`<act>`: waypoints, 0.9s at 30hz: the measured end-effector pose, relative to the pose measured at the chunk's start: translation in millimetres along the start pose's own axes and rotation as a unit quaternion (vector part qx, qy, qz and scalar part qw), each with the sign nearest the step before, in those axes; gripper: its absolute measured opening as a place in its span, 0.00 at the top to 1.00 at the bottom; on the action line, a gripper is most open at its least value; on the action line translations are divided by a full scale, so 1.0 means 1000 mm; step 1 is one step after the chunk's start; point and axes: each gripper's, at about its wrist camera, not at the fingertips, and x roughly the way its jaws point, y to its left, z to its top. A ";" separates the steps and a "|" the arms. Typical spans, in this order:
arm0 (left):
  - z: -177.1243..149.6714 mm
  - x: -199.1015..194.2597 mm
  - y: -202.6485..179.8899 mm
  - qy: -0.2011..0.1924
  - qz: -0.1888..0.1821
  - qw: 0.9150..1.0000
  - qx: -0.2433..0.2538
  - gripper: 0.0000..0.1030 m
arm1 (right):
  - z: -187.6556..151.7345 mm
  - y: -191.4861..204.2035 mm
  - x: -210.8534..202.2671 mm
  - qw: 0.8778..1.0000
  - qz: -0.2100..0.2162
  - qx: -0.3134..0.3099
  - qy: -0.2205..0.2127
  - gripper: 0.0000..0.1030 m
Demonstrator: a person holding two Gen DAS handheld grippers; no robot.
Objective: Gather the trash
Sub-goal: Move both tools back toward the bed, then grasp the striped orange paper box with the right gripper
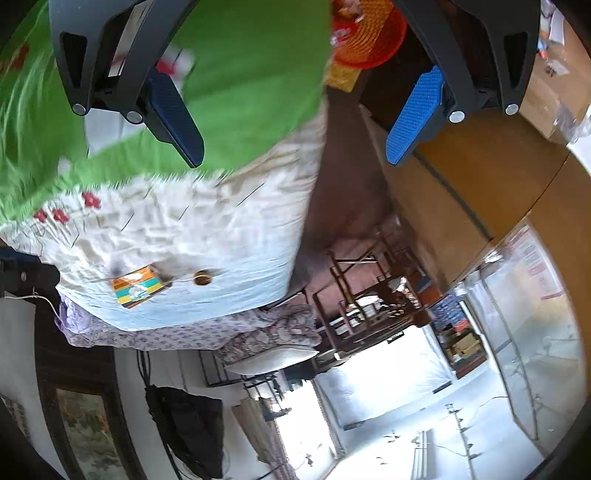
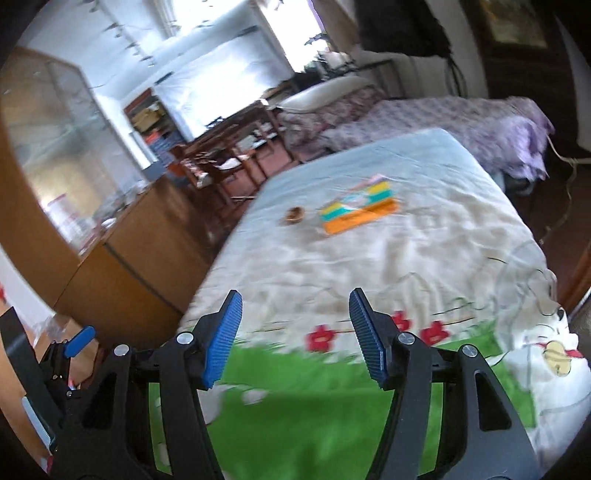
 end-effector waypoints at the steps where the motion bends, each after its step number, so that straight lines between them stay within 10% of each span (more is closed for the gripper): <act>1: 0.005 0.007 -0.005 0.001 -0.004 1.000 0.002 0.06 | 0.004 -0.010 0.005 1.000 -0.007 0.009 0.002 0.42; 13: 0.060 0.099 -0.053 0.056 -0.094 0.994 -0.004 0.06 | 0.049 -0.066 0.060 0.995 -0.045 0.087 0.019 0.38; 23: 0.066 0.182 -0.021 0.158 -0.193 0.948 -0.197 0.06 | 0.085 -0.093 0.111 0.985 -0.048 0.149 0.067 0.38; 27: 0.061 0.179 -0.020 0.159 -0.195 0.947 -0.200 0.06 | 0.093 -0.093 0.129 0.981 -0.017 0.180 0.076 0.37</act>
